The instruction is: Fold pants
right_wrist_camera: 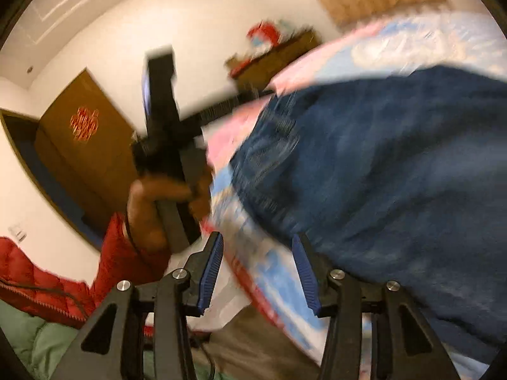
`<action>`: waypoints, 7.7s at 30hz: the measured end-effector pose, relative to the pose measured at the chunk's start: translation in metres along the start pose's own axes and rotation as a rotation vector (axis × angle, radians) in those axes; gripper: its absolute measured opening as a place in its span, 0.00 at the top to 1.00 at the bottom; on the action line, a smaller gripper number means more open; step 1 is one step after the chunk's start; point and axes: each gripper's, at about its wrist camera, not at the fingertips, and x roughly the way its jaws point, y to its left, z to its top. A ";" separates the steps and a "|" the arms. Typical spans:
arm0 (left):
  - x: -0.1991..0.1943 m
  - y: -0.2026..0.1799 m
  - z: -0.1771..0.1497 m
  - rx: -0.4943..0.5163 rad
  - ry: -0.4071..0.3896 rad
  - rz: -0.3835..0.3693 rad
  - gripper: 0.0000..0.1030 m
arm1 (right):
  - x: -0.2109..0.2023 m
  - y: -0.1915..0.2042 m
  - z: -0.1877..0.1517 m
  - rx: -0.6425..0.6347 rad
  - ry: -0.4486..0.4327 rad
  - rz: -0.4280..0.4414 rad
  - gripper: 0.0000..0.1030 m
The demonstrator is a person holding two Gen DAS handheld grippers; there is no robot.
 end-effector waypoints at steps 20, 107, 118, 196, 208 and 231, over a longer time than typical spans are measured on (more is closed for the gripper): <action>0.013 0.045 -0.033 -0.193 0.102 0.175 0.00 | -0.404 -0.167 -0.161 0.632 -0.763 -0.700 0.54; -0.037 0.038 -0.028 -0.174 0.021 0.108 0.00 | -0.074 -0.086 -0.040 -0.377 -0.250 -0.976 0.94; -0.031 0.068 -0.037 -0.240 0.031 0.071 0.00 | -0.072 -0.024 0.019 -0.514 -0.345 -0.913 0.94; -0.012 0.083 -0.090 -0.802 -0.023 -0.229 0.36 | -0.078 -0.076 -0.019 0.017 -0.284 -0.539 0.62; -0.019 0.069 -0.051 -0.563 -0.031 -0.211 0.74 | -0.133 -0.115 -0.046 0.174 -0.368 -0.653 0.59; -0.007 0.078 -0.087 -0.675 0.021 -0.159 0.64 | -0.172 -0.182 -0.083 0.804 -0.449 0.135 0.52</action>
